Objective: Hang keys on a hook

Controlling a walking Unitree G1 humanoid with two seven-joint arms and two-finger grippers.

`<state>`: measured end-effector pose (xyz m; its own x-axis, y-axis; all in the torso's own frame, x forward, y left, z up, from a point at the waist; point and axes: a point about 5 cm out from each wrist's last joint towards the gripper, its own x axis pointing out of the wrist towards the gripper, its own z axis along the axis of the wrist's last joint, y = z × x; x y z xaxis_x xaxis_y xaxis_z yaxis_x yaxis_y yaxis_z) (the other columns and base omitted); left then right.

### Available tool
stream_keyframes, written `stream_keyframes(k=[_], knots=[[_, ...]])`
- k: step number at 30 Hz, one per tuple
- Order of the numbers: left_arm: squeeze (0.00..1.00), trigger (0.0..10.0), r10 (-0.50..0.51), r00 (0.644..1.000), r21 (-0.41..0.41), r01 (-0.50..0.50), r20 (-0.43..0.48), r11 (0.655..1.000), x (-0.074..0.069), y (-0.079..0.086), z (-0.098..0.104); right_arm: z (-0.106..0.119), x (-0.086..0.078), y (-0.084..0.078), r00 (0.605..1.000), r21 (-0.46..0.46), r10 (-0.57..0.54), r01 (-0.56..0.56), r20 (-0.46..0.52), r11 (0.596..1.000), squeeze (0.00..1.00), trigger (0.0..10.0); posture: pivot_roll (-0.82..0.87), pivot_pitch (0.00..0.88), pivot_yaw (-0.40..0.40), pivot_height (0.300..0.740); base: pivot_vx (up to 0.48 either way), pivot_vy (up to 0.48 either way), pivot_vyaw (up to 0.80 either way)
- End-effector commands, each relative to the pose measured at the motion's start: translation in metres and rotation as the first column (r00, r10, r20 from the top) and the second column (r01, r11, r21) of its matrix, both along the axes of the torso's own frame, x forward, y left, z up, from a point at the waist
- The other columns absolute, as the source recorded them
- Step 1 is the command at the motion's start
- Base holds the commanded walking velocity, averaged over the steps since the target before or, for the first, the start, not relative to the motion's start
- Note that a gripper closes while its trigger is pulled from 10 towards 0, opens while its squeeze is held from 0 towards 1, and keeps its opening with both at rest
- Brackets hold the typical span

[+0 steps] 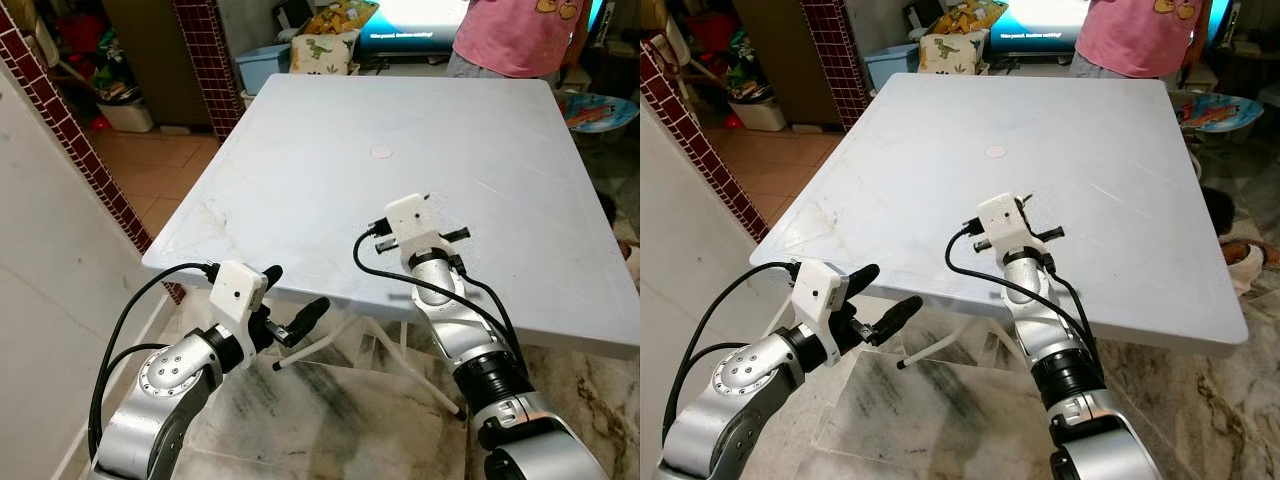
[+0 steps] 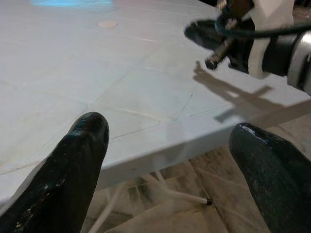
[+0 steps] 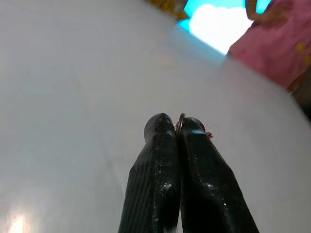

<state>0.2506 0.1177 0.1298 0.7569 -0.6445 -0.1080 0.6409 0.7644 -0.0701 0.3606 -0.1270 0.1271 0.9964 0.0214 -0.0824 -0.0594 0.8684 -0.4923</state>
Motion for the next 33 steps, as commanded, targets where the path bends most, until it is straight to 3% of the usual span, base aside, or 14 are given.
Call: stream_keyframes(k=[1,7,10,12,14,15,28,33], knots=[[0.0,10.0,0.015,1.0,0.015,-0.015,0.008,1.0,0.002,0.002,0.0,-0.009,-0.006,-0.005,0.999,0.013,-0.002,0.003,-0.054,1.0,0.0,10.0,0.06,0.033,0.095,0.74,0.0,0.0,0.0],[0.0,10.0,0.015,1.0,0.012,-0.015,0.008,1.0,0.002,0.002,0.0,-0.013,-0.018,-0.009,0.996,0.04,0.026,-0.022,-0.086,0.999,0.0,10.0,0.06,0.031,0.093,0.74,0.0,0.0,0.0],[0.0,10.0,0.018,1.0,0.013,-0.018,0.01,1.0,0.003,0.003,0.0,-0.015,-0.033,-0.009,0.993,0.042,0.071,-0.068,-0.09,0.997,0.0,10.0,0.06,0.027,0.094,0.74,0.0,0.0,0.0],[0.0,10.0,0.016,1.0,0.016,-0.016,0.01,1.0,0.004,0.003,0.0,-0.022,-0.052,-0.015,0.989,0.02,0.104,-0.103,-0.103,0.995,0.0,10.0,0.05,0.026,0.098,0.74,0.0,0.0,0.0],[0.0,10.0,0.015,1.0,0.016,-0.015,0.01,1.0,0.004,0.003,0.0,-0.025,-0.055,-0.017,0.988,0.018,0.104,-0.102,-0.111,0.995,0.0,10.0,0.05,0.027,0.1,0.74,0.0,0.0,0.0],[0.0,10.0,0.012,1.0,0.015,-0.012,0.01,1.0,0.004,0.002,0.0,-0.029,-0.06,-0.021,0.988,0.008,0.095,-0.094,-0.121,0.995,1.0,10.0,0.05,0.027,0.104,0.74,0.0,0.0,0.0],[0.0,10.0,0.002,1.0,0.019,-0.002,0.013,1.0,0.008,0.002,0.001,-0.027,-0.062,-0.03,0.993,-0.026,0.051,-0.054,-0.111,0.998,1.0,10.0,0.04,0.033,0.114,0.74,0.0,0.0,0.0],[0.0,10.0,0.008,1.0,0.022,-0.009,0.016,1.0,0.007,0.004,0.001,-0.018,-0.062,-0.034,0.997,-0.082,0.033,-0.039,-0.073,0.996,1.0,10.0,0.05,0.032,0.114,0.74,0.0,0.0,0.0]])
